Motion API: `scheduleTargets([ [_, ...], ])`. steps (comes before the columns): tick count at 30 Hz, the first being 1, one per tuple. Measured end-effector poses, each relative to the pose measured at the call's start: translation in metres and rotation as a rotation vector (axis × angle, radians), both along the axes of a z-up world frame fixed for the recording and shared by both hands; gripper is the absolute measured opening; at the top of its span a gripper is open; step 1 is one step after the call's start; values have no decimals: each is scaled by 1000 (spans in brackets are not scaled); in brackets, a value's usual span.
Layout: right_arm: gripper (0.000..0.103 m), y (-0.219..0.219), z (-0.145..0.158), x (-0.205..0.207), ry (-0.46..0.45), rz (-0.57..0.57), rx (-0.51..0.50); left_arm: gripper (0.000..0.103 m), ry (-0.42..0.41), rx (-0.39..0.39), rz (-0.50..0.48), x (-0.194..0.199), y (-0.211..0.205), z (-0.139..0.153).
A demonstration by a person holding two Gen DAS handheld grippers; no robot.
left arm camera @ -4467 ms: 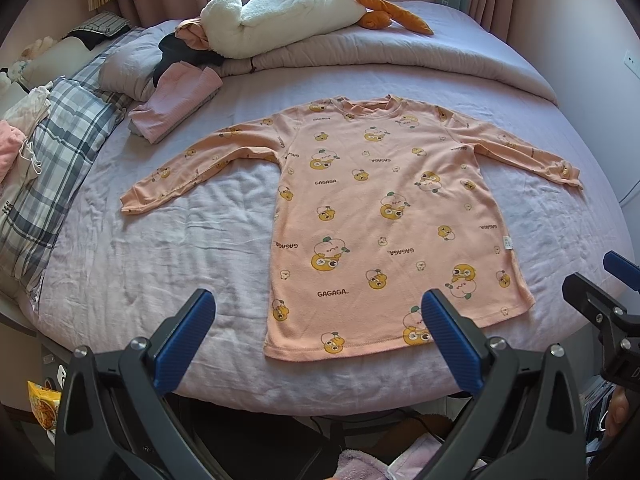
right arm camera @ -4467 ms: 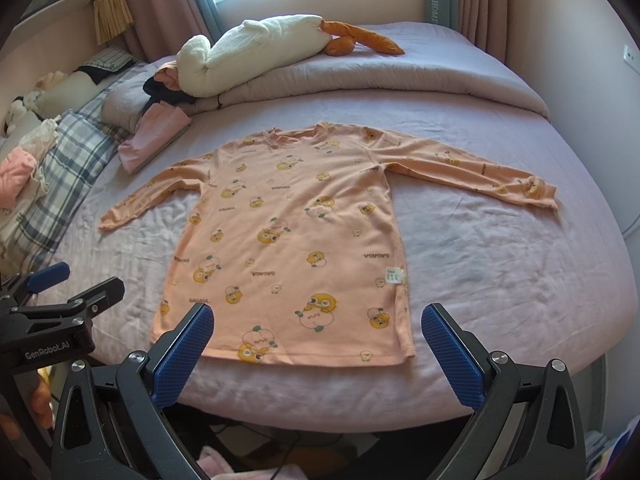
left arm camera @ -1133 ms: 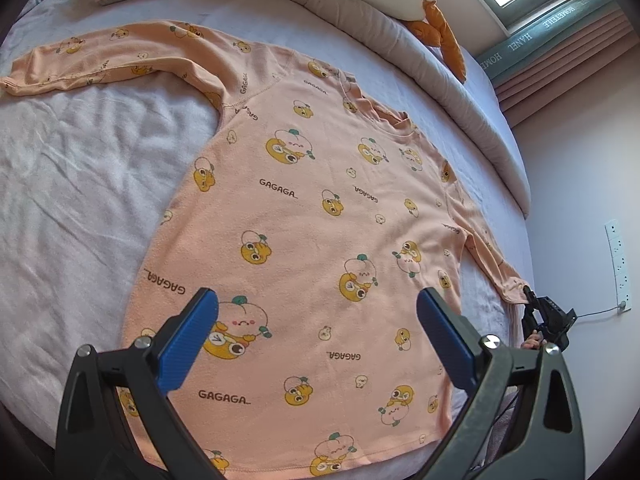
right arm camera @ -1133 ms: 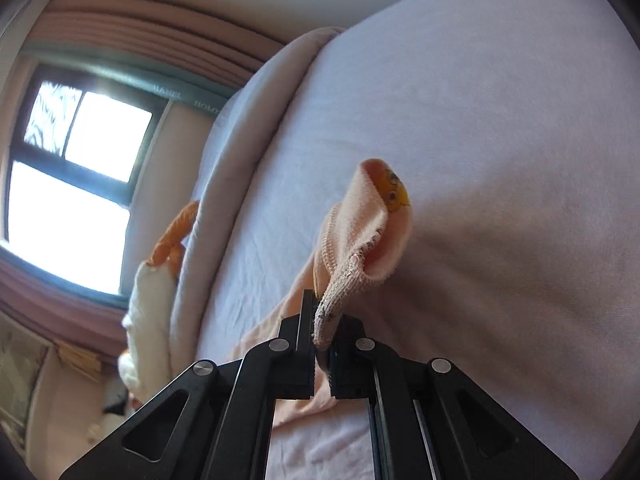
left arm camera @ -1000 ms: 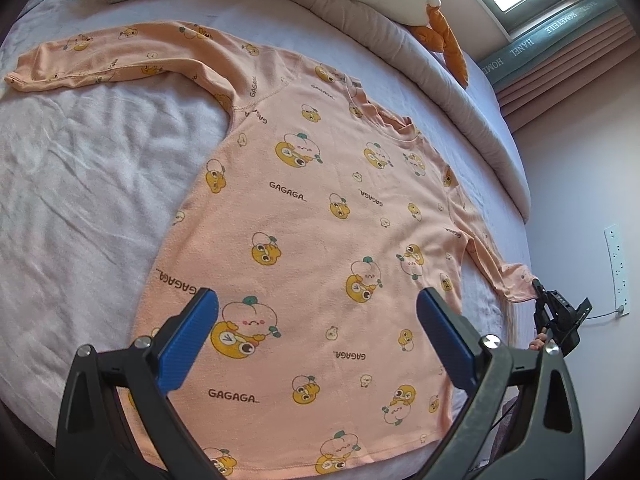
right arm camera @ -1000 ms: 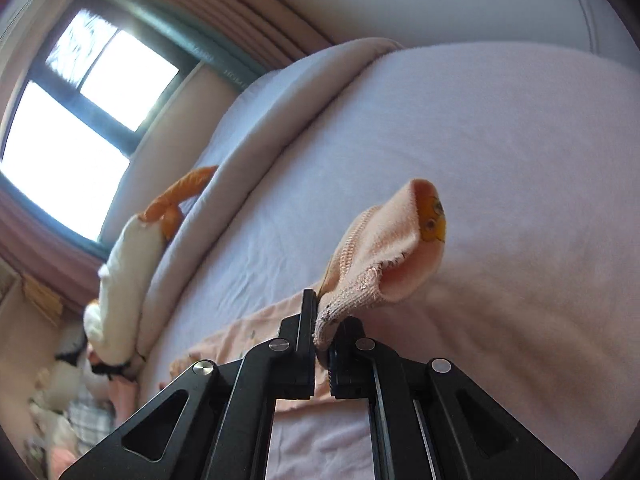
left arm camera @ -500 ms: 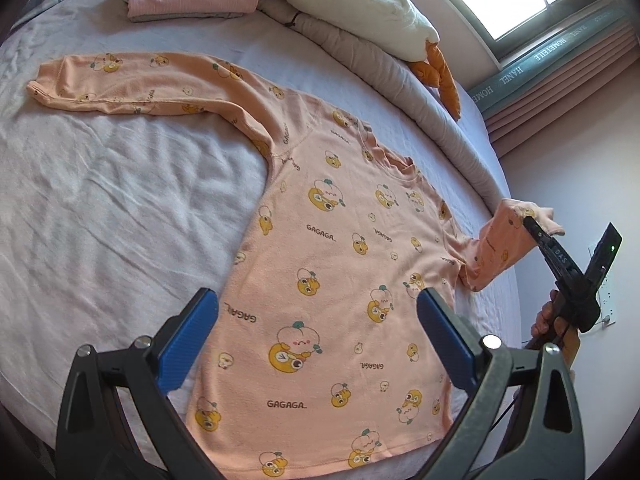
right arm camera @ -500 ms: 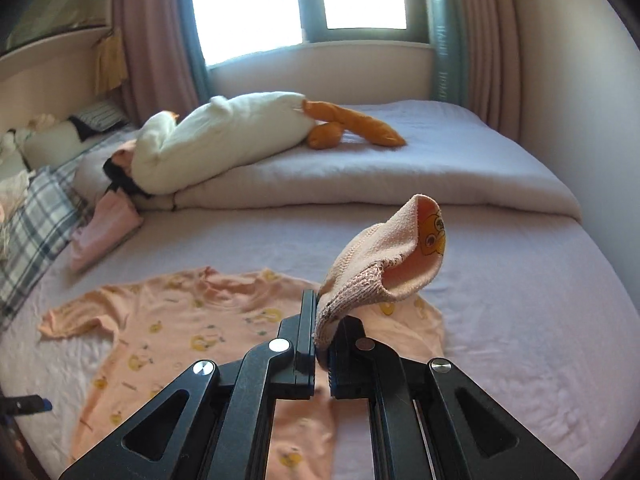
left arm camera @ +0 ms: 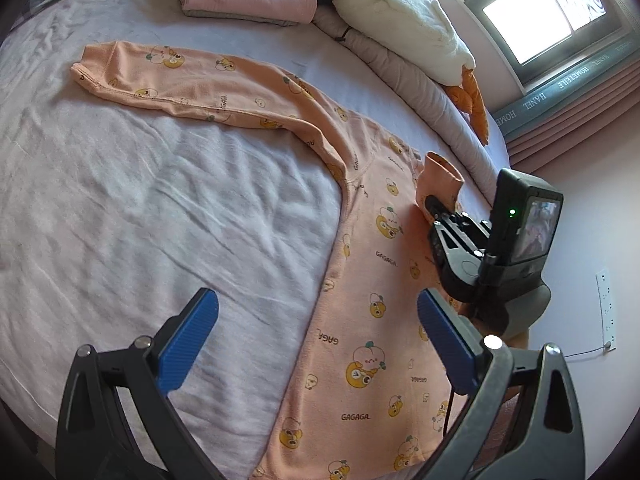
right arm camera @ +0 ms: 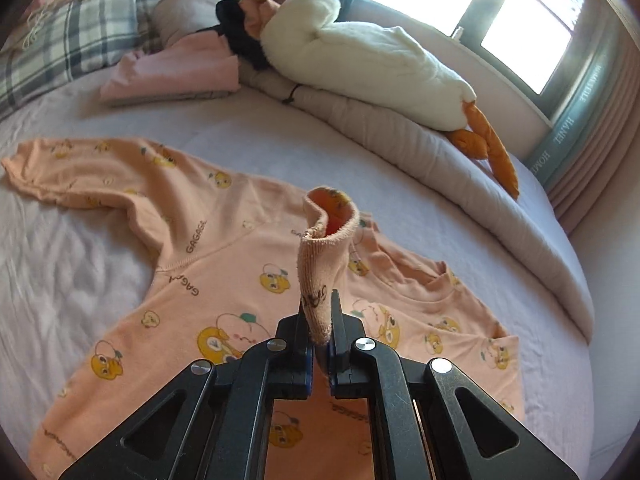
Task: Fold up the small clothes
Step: 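Lift the sleeve with the right tool and lay it across the shirt body, then grasp the other sleeve cuff with the left tool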
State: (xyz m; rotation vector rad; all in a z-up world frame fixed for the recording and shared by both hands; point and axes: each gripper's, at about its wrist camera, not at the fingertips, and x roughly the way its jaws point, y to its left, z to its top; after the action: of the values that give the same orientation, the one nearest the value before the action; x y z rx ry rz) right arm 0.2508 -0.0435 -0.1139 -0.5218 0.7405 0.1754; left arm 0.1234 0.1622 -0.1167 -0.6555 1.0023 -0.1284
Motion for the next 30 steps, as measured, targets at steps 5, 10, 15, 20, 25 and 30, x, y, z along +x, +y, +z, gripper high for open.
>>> scheduleTargets([
  [5,5,25,-12,7,-14,21,-74,100,5,-11,9,2,5,-4],
  [10,7,40,-20,13,35,44,-74,100,15,-19,13,1,8,-6],
  [15,22,28,-22,3,208,106,120,100,14,-21,19,2,11,-4],
  [20,56,-33,26,-28,303,243,620,100,-42,-28,-7,14,-1,6],
  [25,56,-118,38,-25,196,14,664,99,-127,-53,-120,49,-39,18],
  [30,27,-173,14,-7,193,-174,590,91,-215,-164,-254,99,-95,23],
])
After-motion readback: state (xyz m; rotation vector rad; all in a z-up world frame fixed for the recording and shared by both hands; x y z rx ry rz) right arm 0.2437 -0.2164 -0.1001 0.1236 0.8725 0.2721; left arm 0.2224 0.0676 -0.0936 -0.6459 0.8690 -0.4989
